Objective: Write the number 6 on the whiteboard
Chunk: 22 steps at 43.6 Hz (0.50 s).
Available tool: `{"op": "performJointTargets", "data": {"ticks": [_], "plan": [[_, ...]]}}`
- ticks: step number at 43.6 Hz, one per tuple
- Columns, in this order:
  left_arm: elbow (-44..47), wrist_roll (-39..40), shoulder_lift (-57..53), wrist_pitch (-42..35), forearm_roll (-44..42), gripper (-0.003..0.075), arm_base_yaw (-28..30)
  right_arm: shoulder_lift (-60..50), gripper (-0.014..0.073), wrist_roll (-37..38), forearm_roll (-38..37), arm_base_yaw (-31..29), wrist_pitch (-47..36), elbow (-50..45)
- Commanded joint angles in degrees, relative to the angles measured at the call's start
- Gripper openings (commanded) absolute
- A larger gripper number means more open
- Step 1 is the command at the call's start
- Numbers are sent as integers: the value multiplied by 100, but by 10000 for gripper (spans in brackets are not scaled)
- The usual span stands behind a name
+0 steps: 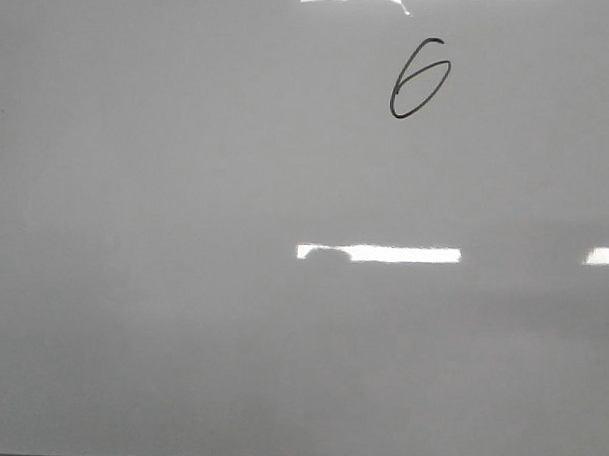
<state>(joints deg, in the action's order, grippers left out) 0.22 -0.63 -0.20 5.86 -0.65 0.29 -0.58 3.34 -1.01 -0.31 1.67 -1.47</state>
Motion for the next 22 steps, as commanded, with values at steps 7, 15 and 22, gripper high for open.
{"op": "performJointTargets", "data": {"ticks": [7,15,22], "plan": [[33,63,-90,-435,4,-20,-4,-112,-68,-54,10,-89,-550,20],[33,63,-90,-435,4,-20,-4,-112,-68,-54,10,-96,-550,20],[33,63,-90,-435,4,-20,-4,-112,-68,-54,10,-96,-550,20]]}}
